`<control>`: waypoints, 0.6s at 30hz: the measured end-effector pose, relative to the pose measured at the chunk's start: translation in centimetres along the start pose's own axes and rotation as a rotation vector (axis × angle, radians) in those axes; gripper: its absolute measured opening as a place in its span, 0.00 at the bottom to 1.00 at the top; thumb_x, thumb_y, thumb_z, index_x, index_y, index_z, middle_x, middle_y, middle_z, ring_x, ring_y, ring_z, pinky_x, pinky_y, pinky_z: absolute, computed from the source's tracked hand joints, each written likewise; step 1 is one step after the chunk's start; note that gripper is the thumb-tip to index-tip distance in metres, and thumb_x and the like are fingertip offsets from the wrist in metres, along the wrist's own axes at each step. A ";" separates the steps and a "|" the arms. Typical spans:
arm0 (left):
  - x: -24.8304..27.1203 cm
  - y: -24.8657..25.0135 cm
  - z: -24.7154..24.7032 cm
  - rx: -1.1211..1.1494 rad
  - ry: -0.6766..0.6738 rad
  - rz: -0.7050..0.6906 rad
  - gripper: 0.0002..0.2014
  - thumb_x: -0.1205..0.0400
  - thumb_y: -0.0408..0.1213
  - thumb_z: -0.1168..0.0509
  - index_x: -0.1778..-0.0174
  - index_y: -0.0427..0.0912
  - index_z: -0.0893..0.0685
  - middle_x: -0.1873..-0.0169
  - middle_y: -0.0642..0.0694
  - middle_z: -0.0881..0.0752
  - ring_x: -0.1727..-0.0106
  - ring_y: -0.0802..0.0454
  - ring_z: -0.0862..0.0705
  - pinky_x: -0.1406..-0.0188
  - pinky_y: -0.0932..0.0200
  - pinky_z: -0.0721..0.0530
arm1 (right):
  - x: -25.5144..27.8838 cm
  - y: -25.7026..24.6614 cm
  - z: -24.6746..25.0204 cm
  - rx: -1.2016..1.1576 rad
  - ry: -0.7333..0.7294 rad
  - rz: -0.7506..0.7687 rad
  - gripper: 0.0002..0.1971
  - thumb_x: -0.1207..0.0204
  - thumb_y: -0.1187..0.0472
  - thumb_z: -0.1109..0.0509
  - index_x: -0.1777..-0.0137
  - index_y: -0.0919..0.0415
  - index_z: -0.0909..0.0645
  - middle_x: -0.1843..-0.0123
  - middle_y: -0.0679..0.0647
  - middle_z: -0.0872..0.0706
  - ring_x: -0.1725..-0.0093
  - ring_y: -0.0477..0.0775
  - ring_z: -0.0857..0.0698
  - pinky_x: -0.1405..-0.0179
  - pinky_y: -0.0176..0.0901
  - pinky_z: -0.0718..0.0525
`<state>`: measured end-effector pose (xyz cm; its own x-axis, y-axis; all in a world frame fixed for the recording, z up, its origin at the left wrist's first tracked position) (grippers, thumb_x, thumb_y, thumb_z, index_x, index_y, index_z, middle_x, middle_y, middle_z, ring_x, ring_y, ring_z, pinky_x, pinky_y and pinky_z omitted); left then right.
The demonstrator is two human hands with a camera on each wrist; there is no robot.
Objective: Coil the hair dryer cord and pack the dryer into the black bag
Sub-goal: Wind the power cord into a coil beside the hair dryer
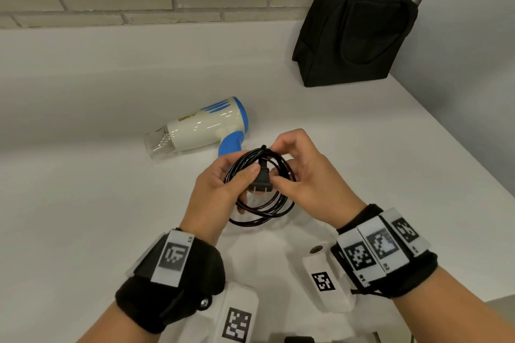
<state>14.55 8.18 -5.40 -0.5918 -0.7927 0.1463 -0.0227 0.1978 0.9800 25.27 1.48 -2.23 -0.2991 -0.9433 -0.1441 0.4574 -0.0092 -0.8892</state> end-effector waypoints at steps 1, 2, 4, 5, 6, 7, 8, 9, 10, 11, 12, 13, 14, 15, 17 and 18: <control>-0.1 0.1 0.0 0.028 -0.004 0.000 0.06 0.28 0.37 0.32 0.57 0.50 0.15 0.73 0.51 0.16 0.81 0.60 0.25 0.82 0.68 0.25 | 0.0 -0.8 0.0 0.098 0.012 0.078 0.21 0.31 0.69 0.32 0.53 0.41 0.31 0.50 0.39 0.24 0.58 0.37 0.18 0.53 0.31 0.19; -0.2 0.3 0.0 0.056 -0.005 -0.001 0.06 0.28 0.37 0.33 0.57 0.50 0.15 0.73 0.50 0.16 0.81 0.59 0.25 0.82 0.68 0.25 | 0.0 -1.6 -0.1 0.213 0.035 0.163 0.20 0.32 0.67 0.30 0.50 0.41 0.29 0.48 0.39 0.27 0.52 0.35 0.21 0.52 0.28 0.21; -0.5 0.5 0.2 0.094 0.002 -0.002 0.05 0.26 0.36 0.33 0.59 0.52 0.14 0.73 0.48 0.17 0.81 0.59 0.26 0.83 0.68 0.26 | 0.2 -3.2 -0.1 0.473 0.119 0.315 0.20 0.36 0.62 0.25 0.47 0.45 0.25 0.47 0.48 0.29 0.48 0.46 0.24 0.53 0.33 0.22; -0.6 0.6 0.3 0.103 0.006 -0.001 0.06 0.26 0.37 0.34 0.61 0.52 0.14 0.73 0.45 0.18 0.80 0.59 0.25 0.82 0.68 0.26 | 0.2 -3.8 -0.2 0.578 0.162 0.369 0.19 0.37 0.62 0.24 0.46 0.48 0.22 0.49 0.54 0.27 0.50 0.52 0.26 0.57 0.38 0.22; -0.7 0.7 0.4 0.106 0.005 -0.003 0.05 0.26 0.38 0.34 0.61 0.53 0.13 0.72 0.43 0.19 0.80 0.58 0.25 0.81 0.68 0.26 | 0.2 -4.3 -0.3 0.645 0.180 0.407 0.18 0.36 0.61 0.25 0.46 0.50 0.21 0.52 0.57 0.24 0.53 0.52 0.27 0.63 0.41 0.21; -0.6 0.7 0.4 0.108 0.002 -0.005 0.05 0.27 0.40 0.33 0.62 0.53 0.13 0.71 0.43 0.19 0.80 0.58 0.25 0.81 0.67 0.25 | 0.3 -4.6 -0.5 0.675 0.176 0.436 0.16 0.34 0.60 0.29 0.45 0.52 0.22 0.55 0.59 0.23 0.56 0.50 0.29 0.68 0.41 0.22; -0.6 0.7 0.4 0.105 0.000 -0.012 0.05 0.28 0.42 0.33 0.61 0.53 0.12 0.72 0.43 0.19 0.79 0.57 0.24 0.80 0.66 0.25 | 0.2 -4.7 -0.6 0.688 0.162 0.457 0.14 0.32 0.59 0.34 0.45 0.52 0.24 0.57 0.58 0.22 0.58 0.48 0.31 0.70 0.40 0.23; -0.5 0.6 0.5 0.092 0.001 -0.018 0.05 0.28 0.43 0.33 0.60 0.53 0.12 0.73 0.45 0.18 0.79 0.57 0.24 0.80 0.66 0.25 | 0.2 -4.7 -0.7 0.697 0.145 0.467 0.14 0.32 0.58 0.39 0.45 0.53 0.25 0.58 0.58 0.20 0.59 0.47 0.31 0.72 0.38 0.24; -0.6 0.5 0.4 0.073 0.004 -0.023 0.05 0.27 0.43 0.33 0.59 0.52 0.12 0.75 0.46 0.18 0.78 0.57 0.24 0.80 0.65 0.25 | 0.2 -4.6 -0.8 0.703 0.126 0.464 0.14 0.33 0.58 0.40 0.46 0.54 0.25 0.59 0.58 0.19 0.60 0.46 0.31 0.73 0.36 0.24; -0.6 0.3 0.4 0.057 0.006 -0.025 0.05 0.25 0.42 0.34 0.59 0.51 0.13 0.76 0.46 0.19 0.78 0.57 0.24 0.80 0.65 0.26 | 0.2 -4.5 -0.9 0.712 0.115 0.459 0.13 0.33 0.60 0.39 0.48 0.57 0.24 0.59 0.58 0.18 0.60 0.47 0.28 0.74 0.37 0.22; -0.6 0.2 0.3 0.044 0.005 -0.025 0.06 0.24 0.41 0.35 0.59 0.51 0.13 0.75 0.44 0.20 0.78 0.57 0.25 0.80 0.64 0.26 | 0.1 -4.3 -0.9 0.727 0.109 0.453 0.11 0.34 0.62 0.36 0.51 0.60 0.22 0.60 0.59 0.17 0.61 0.49 0.25 0.75 0.39 0.19; -0.6 0.0 0.3 0.035 0.002 -0.020 0.06 0.23 0.41 0.36 0.59 0.51 0.13 0.75 0.43 0.22 0.78 0.56 0.25 0.79 0.63 0.26 | 0.0 -4.2 -1.0 0.748 0.104 0.446 0.09 0.35 0.64 0.31 0.54 0.63 0.20 0.60 0.60 0.16 0.64 0.53 0.21 0.78 0.43 0.17; -0.6 -0.1 0.3 0.027 0.002 -0.015 0.07 0.23 0.42 0.37 0.60 0.51 0.13 0.75 0.43 0.22 0.78 0.56 0.26 0.79 0.63 0.26 | 0.0 -4.1 -1.2 0.770 0.092 0.441 0.08 0.35 0.65 0.30 0.57 0.65 0.19 0.61 0.60 0.16 0.66 0.57 0.19 0.80 0.47 0.17; -0.7 -0.3 0.3 0.015 0.002 -0.011 0.07 0.22 0.42 0.37 0.60 0.51 0.13 0.76 0.44 0.23 0.78 0.57 0.26 0.79 0.62 0.26 | -0.1 -4.0 -1.3 0.787 0.082 0.442 0.07 0.34 0.63 0.31 0.58 0.65 0.19 0.61 0.60 0.16 0.67 0.59 0.18 0.81 0.48 0.17; -0.9 -0.4 0.4 -0.040 0.002 -0.023 0.07 0.22 0.41 0.38 0.57 0.49 0.14 0.80 0.50 0.23 0.79 0.57 0.26 0.79 0.62 0.26 | -0.1 -3.9 -1.4 0.773 0.058 0.440 0.11 0.30 0.58 0.38 0.58 0.64 0.18 0.60 0.59 0.15 0.66 0.60 0.17 0.79 0.49 0.16; -1.0 -0.3 0.4 -0.082 0.004 -0.051 0.07 0.22 0.41 0.38 0.53 0.49 0.15 0.82 0.52 0.24 0.79 0.58 0.26 0.79 0.62 0.25 | -0.1 -3.8 -1.3 0.740 0.047 0.435 0.12 0.28 0.57 0.40 0.57 0.64 0.18 0.59 0.59 0.15 0.65 0.59 0.16 0.77 0.49 0.16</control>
<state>14.76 9.12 -5.94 -0.5886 -0.8026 0.0966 0.0132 0.1100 0.9938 22.50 2.06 0.58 0.0023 -0.8985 -0.4390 0.9630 0.1203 -0.2412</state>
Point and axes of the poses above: each hand's wrist, its own x-axis away from the middle knuckle, its own z-axis out of the back of the hand, y = z × x, the point moved 7 cm from there along -x, towards the middle knuckle
